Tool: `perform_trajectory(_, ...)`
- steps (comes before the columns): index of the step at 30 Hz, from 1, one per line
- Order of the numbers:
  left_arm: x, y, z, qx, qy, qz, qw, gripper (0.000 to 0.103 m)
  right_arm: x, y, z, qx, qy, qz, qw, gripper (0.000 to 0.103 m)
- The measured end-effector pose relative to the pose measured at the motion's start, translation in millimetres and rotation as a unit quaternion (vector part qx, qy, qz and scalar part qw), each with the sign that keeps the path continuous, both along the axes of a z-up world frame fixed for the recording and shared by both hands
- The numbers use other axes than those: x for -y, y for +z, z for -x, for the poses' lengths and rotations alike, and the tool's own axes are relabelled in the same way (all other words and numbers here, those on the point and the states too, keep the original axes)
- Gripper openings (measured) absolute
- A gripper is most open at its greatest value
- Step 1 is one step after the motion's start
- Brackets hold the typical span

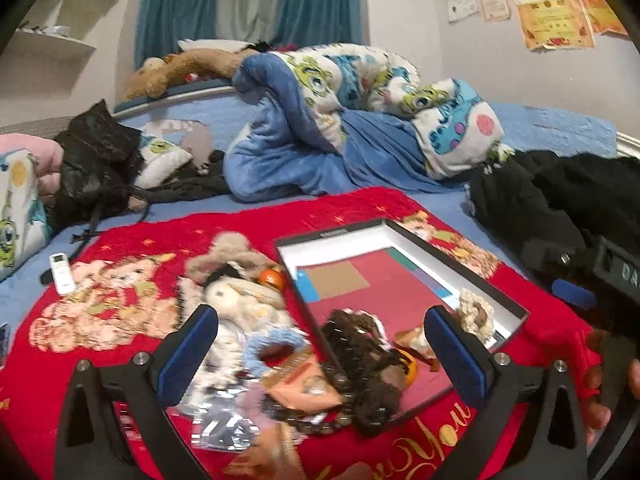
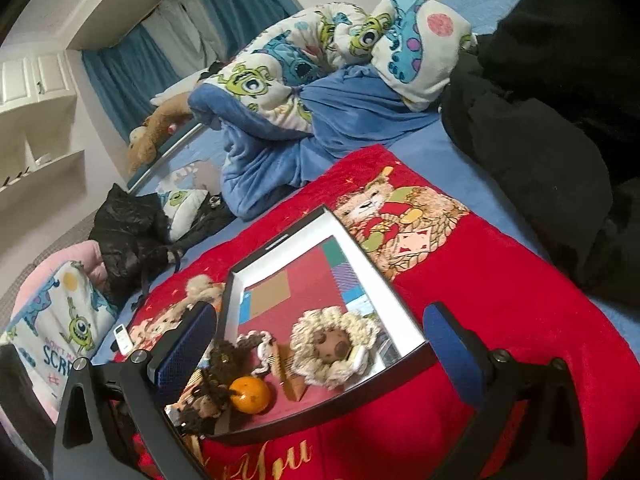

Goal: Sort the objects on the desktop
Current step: 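Move both tools back toward the object pile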

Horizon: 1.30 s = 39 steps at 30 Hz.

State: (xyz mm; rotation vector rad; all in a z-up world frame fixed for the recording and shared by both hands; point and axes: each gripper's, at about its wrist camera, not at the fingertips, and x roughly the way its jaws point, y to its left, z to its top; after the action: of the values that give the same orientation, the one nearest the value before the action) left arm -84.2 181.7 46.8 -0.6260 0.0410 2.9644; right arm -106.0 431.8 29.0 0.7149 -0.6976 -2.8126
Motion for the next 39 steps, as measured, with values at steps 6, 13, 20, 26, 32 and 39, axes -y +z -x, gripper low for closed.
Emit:
perform_trajectory(6, 54, 27, -19, -0.001, 0.050, -0.024, 0.9985, 0.103, 22, 11, -13, -0.020, 0.028, -0.013, 0.999, 0.103)
perform_trajectory(13, 102, 44, -51, -0.020, 0.100, -0.018, 0.9946, 0.103, 67, 15, -20, -0.029, 0.071, -0.016, 0.997, 0.103)
perform_trajectory(20, 143, 31, -68, -0.014, 0.132, -0.017, 0.9909, 0.103, 130, 11, -21, -0.031, 0.123, -0.004, 0.992, 0.103)
perform_trajectory(26, 164, 6, -63, 0.002, 0.138, -0.015, 0.9903, 0.103, 152, 0, -13, -0.016, 0.140, 0.004, 0.990, 0.103)
perform_trajectory(32, 169, -20, -46, 0.039, 0.124, -0.015, 0.9914, 0.103, 151, -5, -13, 0.004, 0.153, 0.006, 0.988, 0.103)
perform_trajectory(39, 168, -33, -29, 0.052, 0.121, -0.008, 0.9913, 0.103, 158, -24, -12, 0.043, 0.186, 0.049, 0.980, 0.096)
